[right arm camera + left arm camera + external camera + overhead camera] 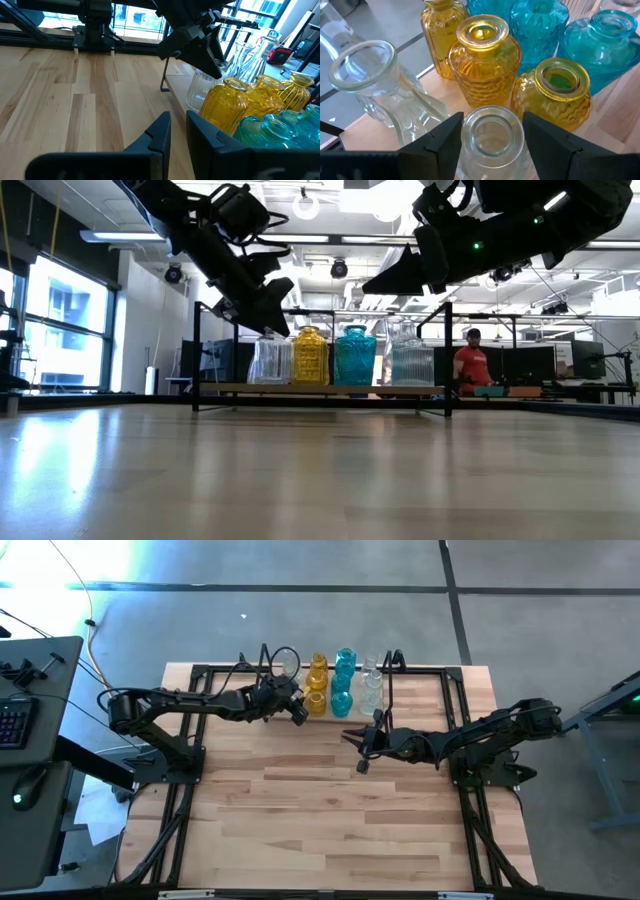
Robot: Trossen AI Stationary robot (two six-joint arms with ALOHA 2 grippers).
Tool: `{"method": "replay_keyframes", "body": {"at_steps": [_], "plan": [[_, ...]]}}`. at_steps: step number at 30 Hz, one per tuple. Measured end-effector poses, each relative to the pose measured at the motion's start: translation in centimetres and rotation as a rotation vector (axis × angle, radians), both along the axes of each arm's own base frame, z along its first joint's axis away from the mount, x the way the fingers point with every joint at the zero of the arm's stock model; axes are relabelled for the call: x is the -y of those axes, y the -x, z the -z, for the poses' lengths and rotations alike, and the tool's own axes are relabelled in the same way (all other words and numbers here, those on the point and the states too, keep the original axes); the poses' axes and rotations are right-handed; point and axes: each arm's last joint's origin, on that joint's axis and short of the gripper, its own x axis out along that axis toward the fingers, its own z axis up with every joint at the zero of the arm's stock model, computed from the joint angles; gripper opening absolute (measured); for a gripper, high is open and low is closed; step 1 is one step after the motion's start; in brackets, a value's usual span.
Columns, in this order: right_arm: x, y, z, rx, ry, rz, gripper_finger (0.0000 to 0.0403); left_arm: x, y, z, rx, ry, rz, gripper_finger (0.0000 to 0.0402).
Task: Sort vases onto shelf
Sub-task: Put the transparent vase on the shelf aligned with other transparent vase, then adjust the shelf
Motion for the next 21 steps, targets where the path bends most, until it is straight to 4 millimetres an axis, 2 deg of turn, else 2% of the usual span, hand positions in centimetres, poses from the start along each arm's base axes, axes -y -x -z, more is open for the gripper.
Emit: {"method": "replay_keyframes", "body": {"at_steps": [6,14,21], "plan": [[0.0,0.0,0.0,0.0,0.0,0.0,0.0041,0.0,0.0,-0.1,-0.024,-0.021,0.022,0.0202],[0.0,0.0,0.0,0.0,0.0,0.0,0.0041,-0.1,-0.4,-1.2,-0.045,-0.046,0.045,0.0203],[0.0,0.0,0.0,0.0,0.0,0.0,0.0041,-0.2,-0.5,-2.1,-0.142,-0.073,0.08,0.0202]]}}
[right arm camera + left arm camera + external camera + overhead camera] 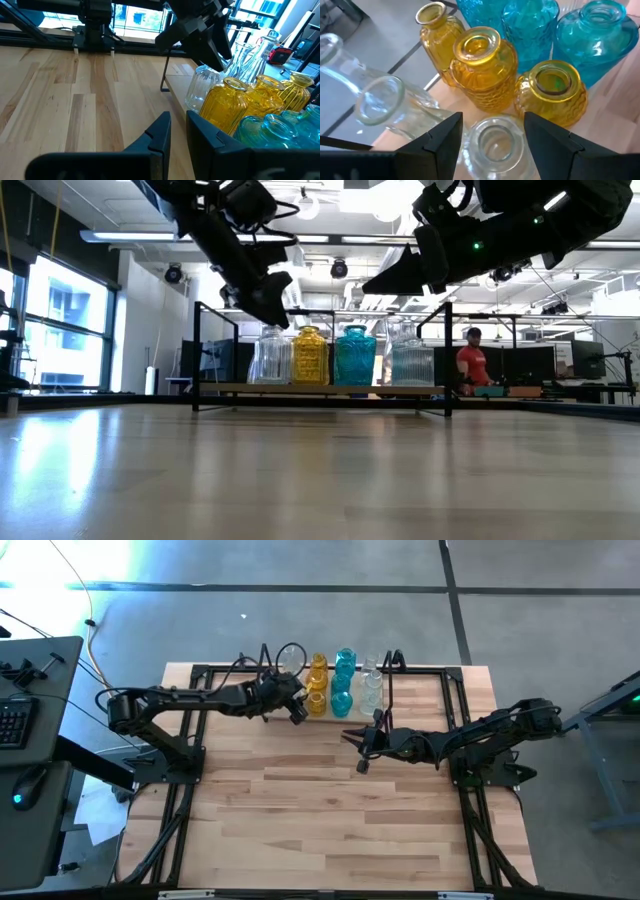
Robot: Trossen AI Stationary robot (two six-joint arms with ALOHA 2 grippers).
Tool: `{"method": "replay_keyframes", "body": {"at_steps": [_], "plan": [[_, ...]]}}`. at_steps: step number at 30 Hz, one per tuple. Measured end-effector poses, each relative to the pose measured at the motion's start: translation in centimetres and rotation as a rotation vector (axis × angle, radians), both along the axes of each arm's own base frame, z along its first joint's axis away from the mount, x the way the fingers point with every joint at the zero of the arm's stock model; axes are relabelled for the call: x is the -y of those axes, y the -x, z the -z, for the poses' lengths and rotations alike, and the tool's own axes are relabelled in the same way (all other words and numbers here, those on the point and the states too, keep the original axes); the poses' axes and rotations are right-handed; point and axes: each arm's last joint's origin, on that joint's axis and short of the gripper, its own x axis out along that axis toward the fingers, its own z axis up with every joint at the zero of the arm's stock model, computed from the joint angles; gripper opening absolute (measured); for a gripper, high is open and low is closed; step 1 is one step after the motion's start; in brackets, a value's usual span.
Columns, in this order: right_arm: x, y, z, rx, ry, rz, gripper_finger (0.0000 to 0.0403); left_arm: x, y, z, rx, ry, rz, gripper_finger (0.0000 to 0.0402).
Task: Sort vases onto shelf
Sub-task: Adjust the shelf
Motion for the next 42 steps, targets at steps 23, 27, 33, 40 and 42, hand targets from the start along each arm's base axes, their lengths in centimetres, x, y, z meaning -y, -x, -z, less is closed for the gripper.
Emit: {"method": "replay_keyframes", "body": {"at_steps": [23,27,33,40,42], "plan": [[0.0,0.0,0.0,0.0,0.0,0.0,0.0041,0.0,0.4,-0.2,-0.092,-0.059,-0.066,0.0202],[0.0,0.0,0.0,0.0,0.0,0.0,0.0041,0.1,0.3,-1.2,-0.082,-0.066,-0.055,0.0202],[0.0,0.2,0.0,-0.032,0.012,-0.005,0.0041,1.8,0.8,-3.6,-0.023,-0.11,0.014,0.0198],[0.0,3.0,-0.6,-0.227,-0.036,0.011,0.0041,4.8,2.9,-4.1,0.078,-0.043,0.193,0.0132],[0.1,4.2,-0.5,-0.308,-0.08,0.027,0.0037,5.7,3.6,-3.9,0.121,-0.027,0.252,0.0104]]}}
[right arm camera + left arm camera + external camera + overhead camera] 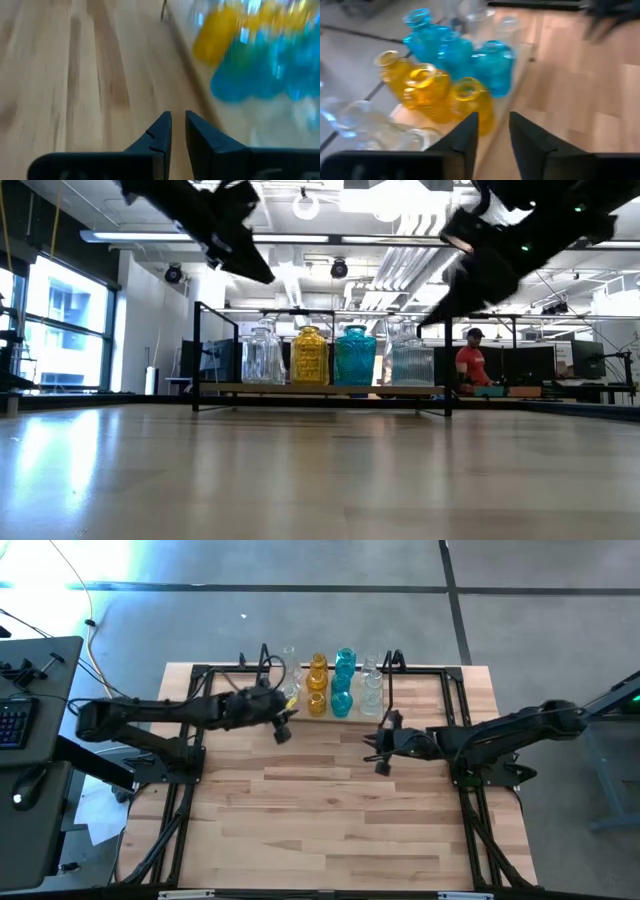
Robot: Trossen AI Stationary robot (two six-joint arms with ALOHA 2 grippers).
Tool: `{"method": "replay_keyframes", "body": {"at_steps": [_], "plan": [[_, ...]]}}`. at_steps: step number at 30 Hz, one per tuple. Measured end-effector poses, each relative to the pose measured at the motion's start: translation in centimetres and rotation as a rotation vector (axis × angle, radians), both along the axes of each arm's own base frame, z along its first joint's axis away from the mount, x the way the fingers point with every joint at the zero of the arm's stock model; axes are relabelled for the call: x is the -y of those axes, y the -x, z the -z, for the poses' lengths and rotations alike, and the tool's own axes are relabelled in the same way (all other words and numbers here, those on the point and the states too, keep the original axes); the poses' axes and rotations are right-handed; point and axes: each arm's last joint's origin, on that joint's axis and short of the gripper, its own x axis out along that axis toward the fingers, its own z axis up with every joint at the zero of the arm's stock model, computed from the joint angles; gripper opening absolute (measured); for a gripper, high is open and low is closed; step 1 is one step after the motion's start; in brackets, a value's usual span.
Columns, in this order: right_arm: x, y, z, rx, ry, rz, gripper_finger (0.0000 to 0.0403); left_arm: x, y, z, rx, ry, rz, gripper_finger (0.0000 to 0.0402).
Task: Sort vases onto shelf
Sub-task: Adjust the shelf
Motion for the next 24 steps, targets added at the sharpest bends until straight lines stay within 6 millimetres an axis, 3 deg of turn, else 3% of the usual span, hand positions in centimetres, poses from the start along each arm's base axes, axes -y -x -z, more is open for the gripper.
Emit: {"method": "replay_keyframes", "body": {"at_steps": [8,15,24], "plan": [[0.9,2.6,1.9,-0.207,-0.087,0.101,0.0006,2.7,2.4,2.3,0.112,0.053,0.186,0.0008],[2.7,3.8,4.2,-0.201,-0.116,0.177,0.0002,3.8,3.9,5.0,0.083,0.094,0.22,0.0003],[5.0,4.2,4.4,-0.199,-0.137,0.255,0.0,3.9,5.0,7.9,0.053,0.123,0.184,0.0001]]}}
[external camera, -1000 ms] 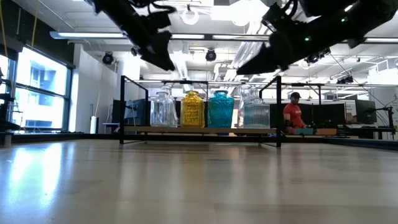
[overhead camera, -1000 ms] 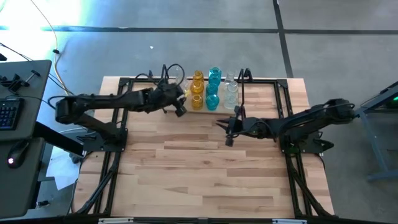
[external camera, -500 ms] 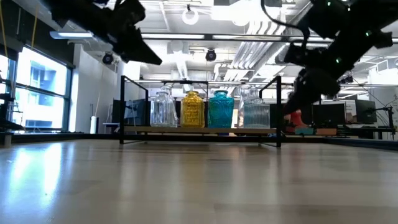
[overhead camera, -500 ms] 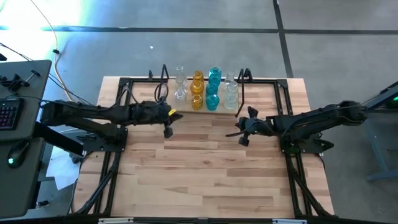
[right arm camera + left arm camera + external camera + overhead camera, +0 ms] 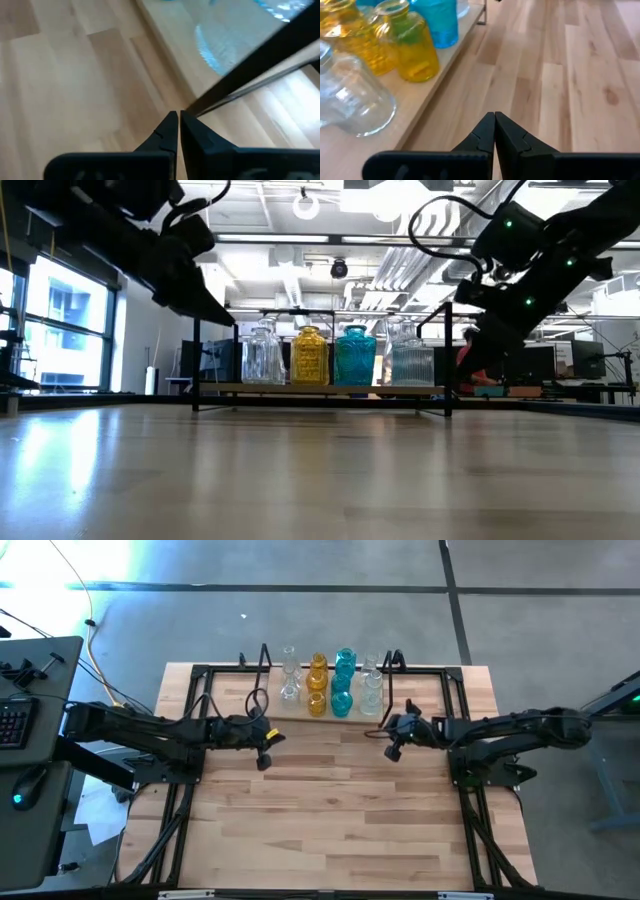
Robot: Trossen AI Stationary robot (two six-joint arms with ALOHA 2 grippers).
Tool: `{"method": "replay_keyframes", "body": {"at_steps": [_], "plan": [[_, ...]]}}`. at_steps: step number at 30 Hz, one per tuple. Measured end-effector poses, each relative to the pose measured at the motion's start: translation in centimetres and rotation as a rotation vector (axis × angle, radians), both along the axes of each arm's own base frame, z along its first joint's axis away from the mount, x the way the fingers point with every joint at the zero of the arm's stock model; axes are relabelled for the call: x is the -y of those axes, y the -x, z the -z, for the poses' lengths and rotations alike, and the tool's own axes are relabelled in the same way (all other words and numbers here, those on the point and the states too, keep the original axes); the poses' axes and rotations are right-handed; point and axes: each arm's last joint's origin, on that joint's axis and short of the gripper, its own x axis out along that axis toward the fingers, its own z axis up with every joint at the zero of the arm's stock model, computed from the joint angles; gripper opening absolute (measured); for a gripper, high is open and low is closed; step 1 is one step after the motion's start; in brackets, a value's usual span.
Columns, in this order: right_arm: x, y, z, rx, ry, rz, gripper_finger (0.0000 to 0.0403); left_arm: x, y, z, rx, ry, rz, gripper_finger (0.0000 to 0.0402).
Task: Sort vases onto shelf
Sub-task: Adjust the shelf
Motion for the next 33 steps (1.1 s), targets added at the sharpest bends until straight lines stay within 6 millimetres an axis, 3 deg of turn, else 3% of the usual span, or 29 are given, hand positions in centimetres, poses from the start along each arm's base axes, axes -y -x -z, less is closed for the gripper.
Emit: {"method": "replay_keyframes", "body": {"at_steps": [12,18,33], "plan": [[1.9,0.3,-0.2,0.031,-0.006,0.089,0.0,-1.5,0.9,1.3,-0.012,0.004,-0.142,0.0],[1.3,0.2,-0.2,0.059,-0.118,-0.028,0.0,-1.7,1.0,1.5,-0.033,0.016,-0.14,0.0],[3.2,0.4,-0.7,0.099,0.003,0.142,0.0,-3.3,1.7,2.1,-0.103,-0.001,-0.282,0.0]]}}
